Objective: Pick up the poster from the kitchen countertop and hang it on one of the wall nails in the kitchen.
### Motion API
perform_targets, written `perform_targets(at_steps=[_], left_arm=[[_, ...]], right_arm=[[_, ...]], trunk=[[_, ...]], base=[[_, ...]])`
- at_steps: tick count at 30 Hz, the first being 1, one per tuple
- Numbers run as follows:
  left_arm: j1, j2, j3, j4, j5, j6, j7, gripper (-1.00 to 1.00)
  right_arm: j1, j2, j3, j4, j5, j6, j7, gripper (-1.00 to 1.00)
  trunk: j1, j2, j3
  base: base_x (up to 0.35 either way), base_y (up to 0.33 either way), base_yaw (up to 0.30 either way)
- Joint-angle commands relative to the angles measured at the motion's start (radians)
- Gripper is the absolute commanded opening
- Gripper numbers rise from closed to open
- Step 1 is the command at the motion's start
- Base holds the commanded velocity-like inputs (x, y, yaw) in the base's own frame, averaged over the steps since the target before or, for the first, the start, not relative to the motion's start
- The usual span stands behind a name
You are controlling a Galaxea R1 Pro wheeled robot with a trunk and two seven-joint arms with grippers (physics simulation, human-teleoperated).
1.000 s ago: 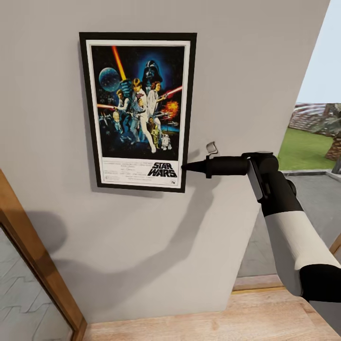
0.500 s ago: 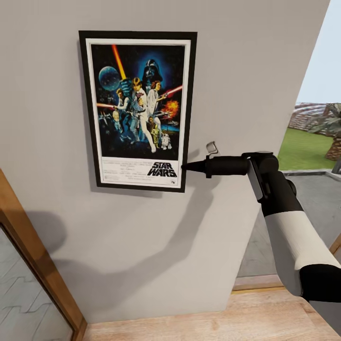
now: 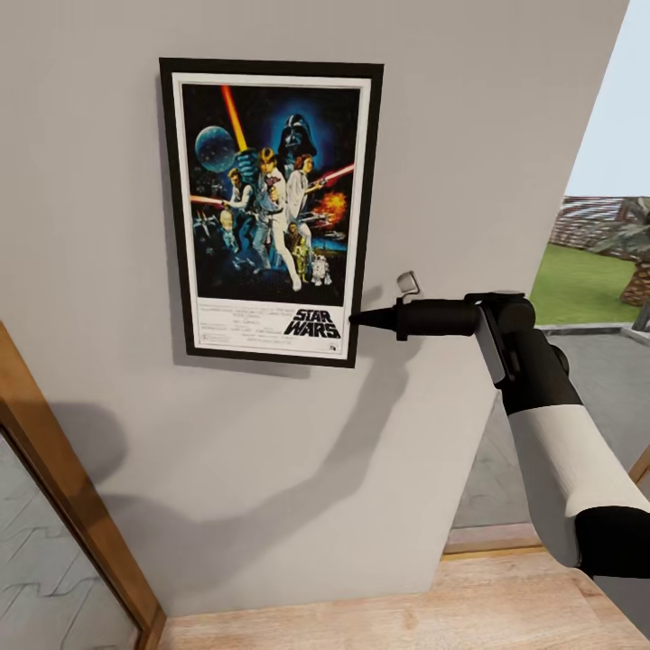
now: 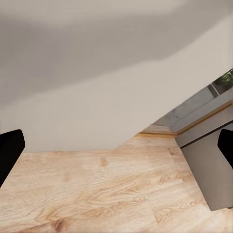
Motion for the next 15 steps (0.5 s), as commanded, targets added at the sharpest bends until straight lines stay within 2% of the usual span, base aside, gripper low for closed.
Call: perform_targets(at_steps=[1, 15], left_arm=[[-0.001, 0.000, -0.004, 0.001, 0.005, -0.005, -0.002, 1.00], [-0.001, -0.001, -0.004, 0.001, 0.004, -0.005, -0.002, 1.00]], right_arm=[[-0.001, -0.001, 0.002, 0.000, -0.008, 0.010, -0.002, -1.00], [-0.001, -0.001, 0.002, -0.002, -0.001, 0.010, -0.003, -1.00]], trunk=[[0.001, -0.002, -0.002], [0.001, -0.002, -0.002]], base=[[0.000, 0.000, 0.000], [0.009, 0.000, 0.000]])
